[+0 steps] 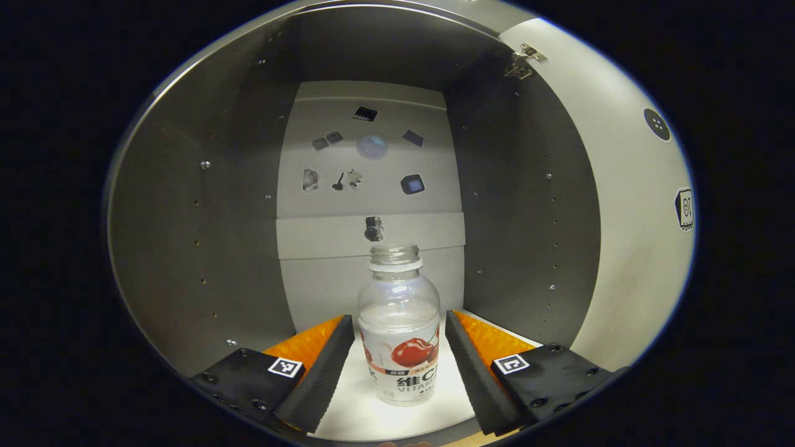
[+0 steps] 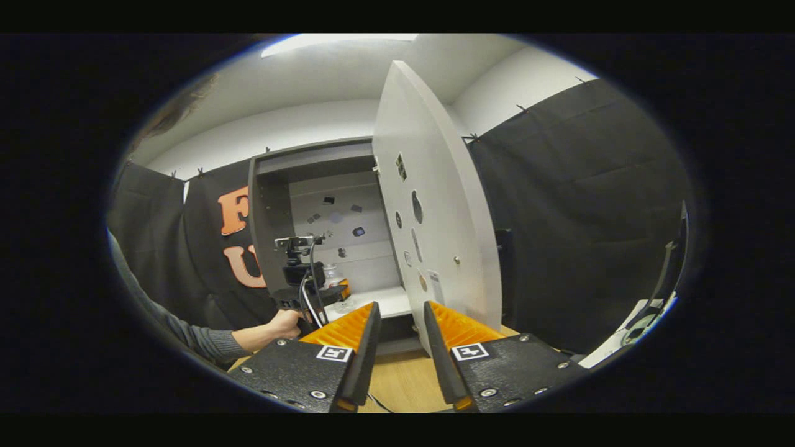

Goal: Open the cabinet door with the right hand, grasp the bottle in the cabinet with the left hand and place it on the coaster, then close the cabinet door with the right hand.

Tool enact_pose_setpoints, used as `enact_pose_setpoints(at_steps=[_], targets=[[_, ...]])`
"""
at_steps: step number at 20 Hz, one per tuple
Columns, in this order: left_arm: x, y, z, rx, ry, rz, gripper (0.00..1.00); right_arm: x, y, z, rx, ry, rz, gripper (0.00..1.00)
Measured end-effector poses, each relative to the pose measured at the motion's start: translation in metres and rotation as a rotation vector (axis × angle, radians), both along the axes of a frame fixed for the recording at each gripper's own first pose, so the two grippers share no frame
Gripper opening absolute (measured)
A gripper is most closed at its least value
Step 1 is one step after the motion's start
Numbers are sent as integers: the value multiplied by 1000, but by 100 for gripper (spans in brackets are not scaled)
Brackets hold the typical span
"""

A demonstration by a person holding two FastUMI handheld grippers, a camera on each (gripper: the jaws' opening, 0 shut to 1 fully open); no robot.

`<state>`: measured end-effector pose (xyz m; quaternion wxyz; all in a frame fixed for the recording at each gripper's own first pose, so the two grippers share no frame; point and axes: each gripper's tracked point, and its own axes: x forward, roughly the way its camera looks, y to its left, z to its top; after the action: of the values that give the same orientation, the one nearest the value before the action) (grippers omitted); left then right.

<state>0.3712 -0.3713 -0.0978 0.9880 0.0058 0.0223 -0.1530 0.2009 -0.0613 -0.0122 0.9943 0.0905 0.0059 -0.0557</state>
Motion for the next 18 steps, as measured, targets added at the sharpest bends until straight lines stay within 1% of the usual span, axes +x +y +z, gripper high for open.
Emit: enact_pose_setpoints(at_steps=[2,4,6,7,8,10,12,13,14,18], targets=[[7,0,-4,2,4,-1,96,0,3,-4,11,22,4,45],[1,-1,-3,-33,9,-18,84,-1,6,-7,15,41,13,46],[-12,7,1,-57,11,-17,84,-3,8,-10,14,56,24,46],[-21,11,3,-60,7,-17,85,-4,9,-11,15,58,31,46],[-30,15,5,-59,1,-19,84,-5,10,-10,19,57,40,45],[-52,27,10,-57,-12,-14,82,-6,16,-11,32,58,63,46],[-79,42,10,-63,-10,-9,84,-9,19,-12,32,63,82,46],[-92,50,9,-63,-8,-6,82,-12,20,-12,32,64,93,46],[-105,58,9,-60,-11,1,85,-13,23,-12,35,64,108,46],[-163,93,1,-31,-15,33,84,-23,32,-16,51,76,155,46]])
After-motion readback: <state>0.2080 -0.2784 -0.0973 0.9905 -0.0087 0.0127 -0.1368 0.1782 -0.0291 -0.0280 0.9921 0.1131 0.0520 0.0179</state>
